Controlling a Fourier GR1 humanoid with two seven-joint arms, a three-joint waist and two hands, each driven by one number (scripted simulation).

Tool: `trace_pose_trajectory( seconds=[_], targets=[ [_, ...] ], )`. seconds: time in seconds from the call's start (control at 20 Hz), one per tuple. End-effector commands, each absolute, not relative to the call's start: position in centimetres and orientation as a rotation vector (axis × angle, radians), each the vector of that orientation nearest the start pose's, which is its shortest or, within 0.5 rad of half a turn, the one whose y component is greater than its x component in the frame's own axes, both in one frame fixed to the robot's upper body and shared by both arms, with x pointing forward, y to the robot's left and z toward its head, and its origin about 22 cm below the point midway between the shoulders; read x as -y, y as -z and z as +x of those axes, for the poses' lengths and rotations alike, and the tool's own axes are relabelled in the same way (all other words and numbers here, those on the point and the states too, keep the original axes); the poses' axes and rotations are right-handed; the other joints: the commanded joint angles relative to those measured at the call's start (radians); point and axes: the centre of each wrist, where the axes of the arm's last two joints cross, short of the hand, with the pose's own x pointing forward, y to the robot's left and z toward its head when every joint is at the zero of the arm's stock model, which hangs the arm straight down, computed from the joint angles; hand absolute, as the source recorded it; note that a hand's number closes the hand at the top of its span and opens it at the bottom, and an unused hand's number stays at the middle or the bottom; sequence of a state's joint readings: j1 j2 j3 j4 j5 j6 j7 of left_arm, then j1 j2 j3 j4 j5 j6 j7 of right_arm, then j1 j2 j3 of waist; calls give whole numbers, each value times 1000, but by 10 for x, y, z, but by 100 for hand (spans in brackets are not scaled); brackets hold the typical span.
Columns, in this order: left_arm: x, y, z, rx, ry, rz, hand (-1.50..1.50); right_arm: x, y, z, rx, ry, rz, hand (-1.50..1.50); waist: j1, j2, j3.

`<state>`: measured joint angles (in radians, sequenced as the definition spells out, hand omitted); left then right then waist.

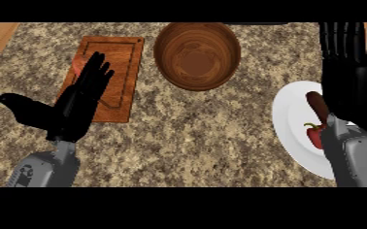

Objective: Pick the bell pepper from the plate and place it in the bowl

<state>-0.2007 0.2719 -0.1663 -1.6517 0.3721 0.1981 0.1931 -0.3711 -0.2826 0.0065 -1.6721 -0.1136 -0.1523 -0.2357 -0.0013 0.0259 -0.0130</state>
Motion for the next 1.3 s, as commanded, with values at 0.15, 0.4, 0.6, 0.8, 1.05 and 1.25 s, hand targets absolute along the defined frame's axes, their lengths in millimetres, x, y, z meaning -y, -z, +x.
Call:
trace_pose_trajectory(
  seconds=[0.15,0.4,0.6,0.8,1.05,1.25],
  targets=[
    [-226,-52,267,1528,29,-167,0,323,-94,247,2079,-412,-347,150,-41,-30,13],
    [-216,-40,264,1494,54,-197,0,387,-44,205,1850,-95,-876,-150,-88,-28,17],
    [-219,-23,253,1462,102,-239,0,371,-24,152,2010,-451,-721,-150,-34,-30,13],
    [-201,-35,261,1472,115,-264,0,359,-47,143,1895,-727,-876,-150,-23,-29,11],
    [-213,-24,245,1490,114,-239,0,366,-63,117,1556,-811,-1220,-150,-19,-30,7],
    [-206,-36,264,1492,124,-261,0,337,-87,118,1353,-818,-1256,-150,-10,-22,7]
  ],
)
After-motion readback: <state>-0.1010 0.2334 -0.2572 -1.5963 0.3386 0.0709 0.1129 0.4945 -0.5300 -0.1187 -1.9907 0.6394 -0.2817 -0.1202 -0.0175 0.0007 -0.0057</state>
